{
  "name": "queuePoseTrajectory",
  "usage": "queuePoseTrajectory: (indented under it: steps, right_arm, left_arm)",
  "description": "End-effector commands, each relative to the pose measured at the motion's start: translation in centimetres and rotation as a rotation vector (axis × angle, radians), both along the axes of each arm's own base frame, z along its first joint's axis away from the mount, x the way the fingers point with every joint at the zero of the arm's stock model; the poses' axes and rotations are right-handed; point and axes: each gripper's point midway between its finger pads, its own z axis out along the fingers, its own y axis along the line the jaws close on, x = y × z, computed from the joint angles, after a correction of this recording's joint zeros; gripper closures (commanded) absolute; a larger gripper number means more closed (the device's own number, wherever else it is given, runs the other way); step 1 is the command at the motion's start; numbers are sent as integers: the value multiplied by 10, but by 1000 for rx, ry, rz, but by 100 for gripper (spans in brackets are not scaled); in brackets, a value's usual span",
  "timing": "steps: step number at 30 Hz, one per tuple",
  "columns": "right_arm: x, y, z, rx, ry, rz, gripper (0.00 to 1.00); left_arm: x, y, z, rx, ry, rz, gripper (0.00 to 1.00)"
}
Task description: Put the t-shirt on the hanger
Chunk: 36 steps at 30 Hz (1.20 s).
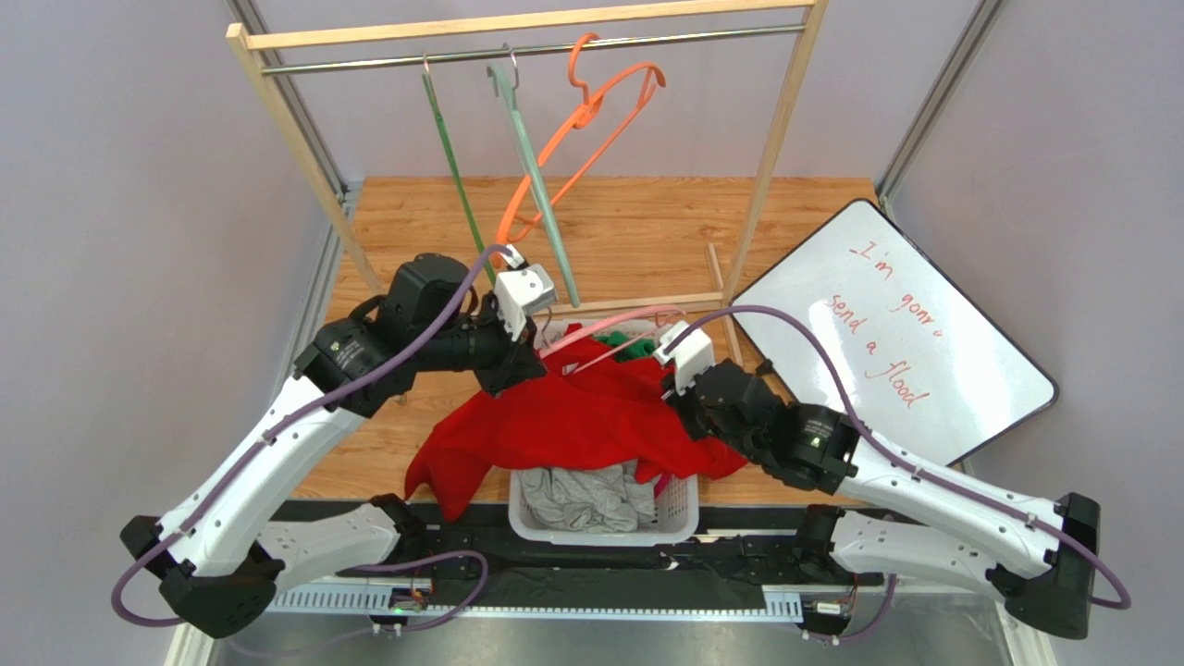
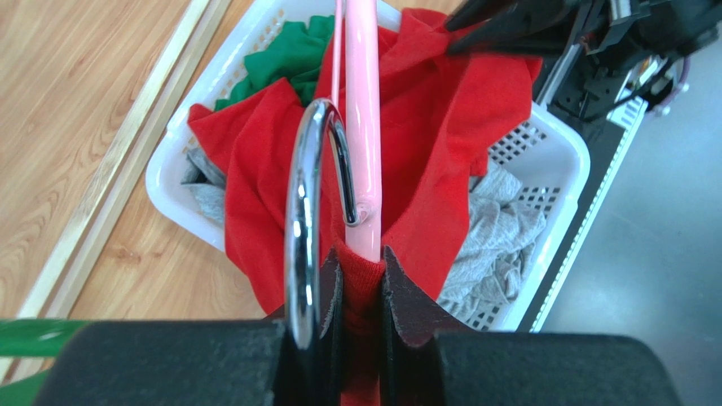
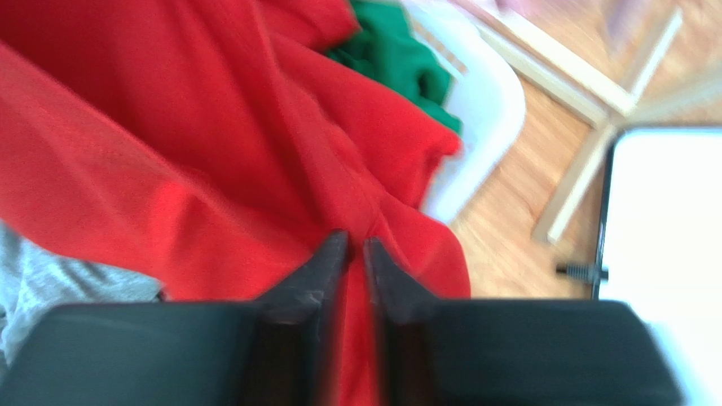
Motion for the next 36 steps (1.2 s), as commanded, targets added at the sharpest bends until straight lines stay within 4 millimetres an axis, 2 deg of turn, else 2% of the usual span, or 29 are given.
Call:
queuePoseTrajectory:
  steps: [1,2,3,4,11,16,24,31,36]
  right_arm:
    - [6,-34,-9,2,70,-122,91]
    - [7,-37,-12,1,90,-134,99]
    - [12,-45,-9,21,98,-167,100]
    - [11,-44,-8,40,116,-153,100]
    - [18,-46,9,100,98,-132,100]
    - [30,-62,24,148,71,-186,100]
    - [41,-66,31,174,76,-213,100]
    - [44,-72,36,162,46,-212,100]
    - [44,-72,37,158,42,-206,100]
  left_arm:
    - [-2,2,39,-150,-34,11,100]
    - [-4,3,40,-158,-43,6,100]
    - [-5,2,45,-173,-64,-3,100]
    - [-9,4,48,-189,-79,-15,100]
    - [-18,5,38,-164,-95,-83,100]
    - [-39,16,29,-121,-196,-227,100]
    - [-58,25,12,-68,-233,-349,100]
    - [-44,34,-12,57,-185,-306,100]
    - [-34,36,-16,86,-185,-257,100]
